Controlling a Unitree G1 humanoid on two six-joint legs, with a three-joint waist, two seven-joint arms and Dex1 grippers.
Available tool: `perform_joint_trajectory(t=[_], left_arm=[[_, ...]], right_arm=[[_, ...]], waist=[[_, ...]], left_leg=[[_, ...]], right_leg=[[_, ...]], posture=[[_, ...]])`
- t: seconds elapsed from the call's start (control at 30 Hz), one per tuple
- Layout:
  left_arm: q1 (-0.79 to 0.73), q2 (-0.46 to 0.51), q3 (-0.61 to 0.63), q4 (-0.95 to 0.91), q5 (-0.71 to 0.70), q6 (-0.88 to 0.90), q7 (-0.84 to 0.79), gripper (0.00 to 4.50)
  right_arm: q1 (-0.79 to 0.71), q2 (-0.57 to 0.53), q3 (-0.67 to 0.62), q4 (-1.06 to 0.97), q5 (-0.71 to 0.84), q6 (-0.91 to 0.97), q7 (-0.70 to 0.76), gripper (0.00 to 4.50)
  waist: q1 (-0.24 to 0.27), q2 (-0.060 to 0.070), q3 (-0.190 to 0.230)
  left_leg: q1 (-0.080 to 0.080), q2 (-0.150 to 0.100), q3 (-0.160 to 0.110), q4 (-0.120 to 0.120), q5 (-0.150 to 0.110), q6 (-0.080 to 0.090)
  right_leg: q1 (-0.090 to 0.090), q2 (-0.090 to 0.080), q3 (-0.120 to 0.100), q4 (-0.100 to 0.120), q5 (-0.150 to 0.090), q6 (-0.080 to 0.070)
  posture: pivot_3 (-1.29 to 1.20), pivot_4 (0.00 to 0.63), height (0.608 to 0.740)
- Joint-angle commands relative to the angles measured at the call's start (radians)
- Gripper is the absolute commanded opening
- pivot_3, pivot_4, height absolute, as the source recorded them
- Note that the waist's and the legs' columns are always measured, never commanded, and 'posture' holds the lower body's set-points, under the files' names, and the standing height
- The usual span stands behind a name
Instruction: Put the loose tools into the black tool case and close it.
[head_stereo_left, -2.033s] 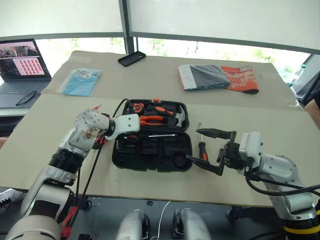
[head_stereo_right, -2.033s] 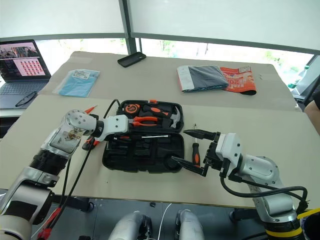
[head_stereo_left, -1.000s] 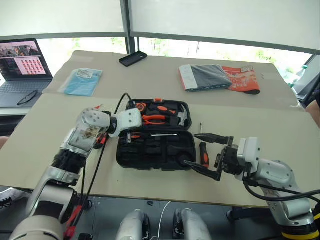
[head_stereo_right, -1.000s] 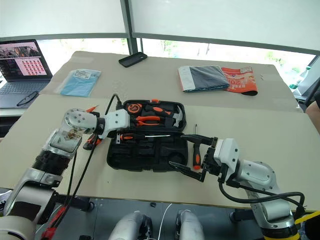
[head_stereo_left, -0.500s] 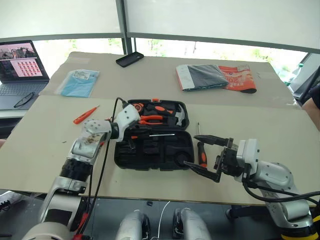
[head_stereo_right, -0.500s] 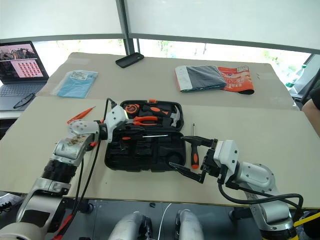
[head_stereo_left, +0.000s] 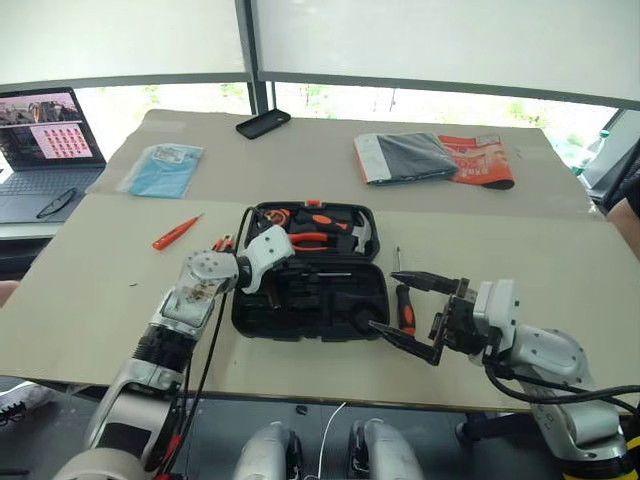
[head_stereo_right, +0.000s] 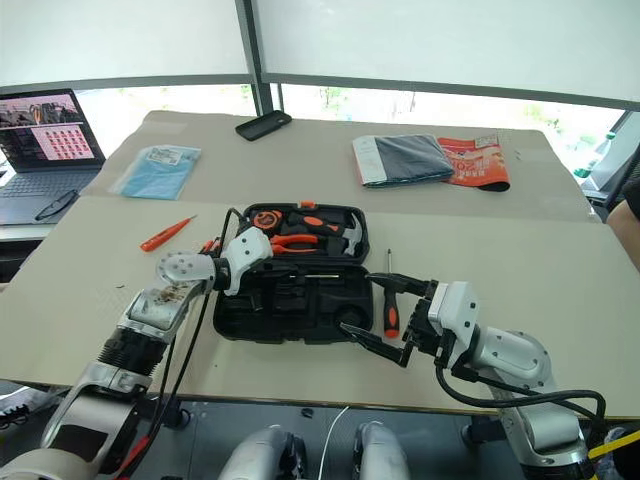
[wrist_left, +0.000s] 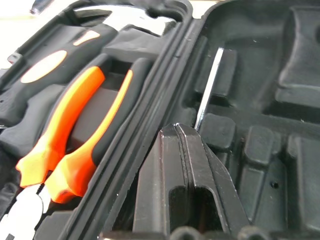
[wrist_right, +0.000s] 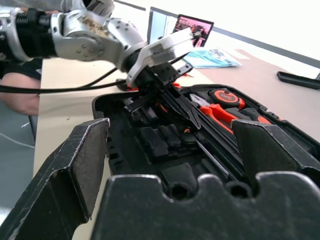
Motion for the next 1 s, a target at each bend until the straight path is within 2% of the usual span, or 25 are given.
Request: perform_joint_trajectory(t=[0.03,0.07,0.23,0.37,0.43,0.53,0.67,0.8,0.9,1.0], left_arm=[[0.035,0.03,0.099,-0.054,-0.161,-0.012,-0.118,0.53],[0.04,0.044,0.133,-0.077,-0.203,-0.028,-0.148,0.66],[0.095,0.136,0.251,-0.17,-0.331,-0.072,-0.255,2.53],[0.264,0.314,0.327,-0.314,-0.415,-0.043,-0.421,3.94],[0.313,0.35,0.369,-0.273,-0.438,-0.091,-0.471,4.48],[0.311,0.331,0.428,-0.179,-0.461,-0.161,-0.47,4.48],[0.332,0.336,0.445,-0.043,-0.414,-0.261,-0.492,4.48],[0.396,0.311,0.404,-0.247,-0.519,-0.141,-0.5,4.48],[0.389,0.276,0.368,-0.354,-0.548,-0.094,-0.454,4.48],[0.394,0.25,0.346,-0.437,-0.564,-0.062,-0.419,4.48]], right_arm=[[0.07,-0.015,-0.127,-0.05,0.029,0.016,-0.052,4.5],[0.106,-0.018,-0.16,-0.056,0.031,0.016,-0.059,4.5],[0.338,0.003,-0.333,-0.065,0.027,0.004,-0.087,4.5],[0.573,0.025,-0.473,-0.026,0.006,-0.079,-0.004,4.5],[0.631,0.057,-0.519,0.012,0.013,-0.121,0.001,4.5],[0.672,0.082,-0.537,0.052,0.009,-0.156,0.021,4.5],[0.68,0.075,-0.524,0.045,0.016,-0.15,0.037,4.5],[0.486,-0.048,-0.487,-0.117,0.181,0.176,-0.158,4.5],[0.281,-0.192,-0.368,-0.196,0.318,0.514,-0.333,4.5],[0.12,-0.269,-0.26,-0.206,0.384,0.712,-0.415,4.5]], waist=[[0.001,0.0,0.0],[-0.001,0.0,0.0],[-0.002,0.0,0.0],[-0.012,0.002,-0.001],[-0.015,0.002,-0.001],[-0.015,0.004,0.0],[-0.015,0.006,0.0],[-0.027,0.006,0.0],[-0.023,0.006,0.0],[-0.017,0.006,0.0]], left_leg=[[-0.001,0.0,0.0,0.0,0.0,0.0],[-0.003,0.0,0.0,0.0,0.003,-0.005],[-0.005,0.0,0.0,-0.001,0.004,-0.008],[-0.002,0.0,0.002,-0.003,0.004,-0.008],[-0.001,0.001,0.001,-0.004,0.001,-0.011],[-0.001,0.002,0.0,-0.004,-0.006,-0.013],[0.007,0.002,0.0,-0.005,-0.006,-0.014],[0.005,0.003,0.003,-0.006,-0.009,-0.014],[0.002,0.002,0.002,-0.006,-0.004,-0.022],[0.002,0.002,0.002,-0.006,-0.006,-0.018]], right_leg=[[-0.001,0.0,0.0,0.0,0.0,0.0],[-0.003,0.0,0.0,0.0,0.0,0.0],[-0.004,0.002,-0.001,-0.001,0.0,0.0],[-0.003,0.002,0.001,-0.002,-0.001,0.001],[-0.003,0.001,0.001,-0.003,-0.001,0.001],[-0.003,0.0,0.001,-0.003,-0.005,-0.005],[-0.002,-0.001,0.003,-0.004,-0.005,-0.005],[-0.002,-0.001,0.006,-0.003,-0.005,-0.005],[-0.003,-0.001,0.006,-0.003,-0.002,-0.002],[-0.004,0.0,0.006,-0.003,-0.005,-0.006]], posture=[[0.0,0.15,0.74],[0.0,0.15,0.74],[0.0,0.15,0.74],[0.0,0.15,0.74],[0.0,0.15,0.74],[0.0,0.15,0.74],[0.0,0.15,0.74],[0.0,0.15,0.74],[0.0,0.15,0.74],[0.0,0.15,0.74]])
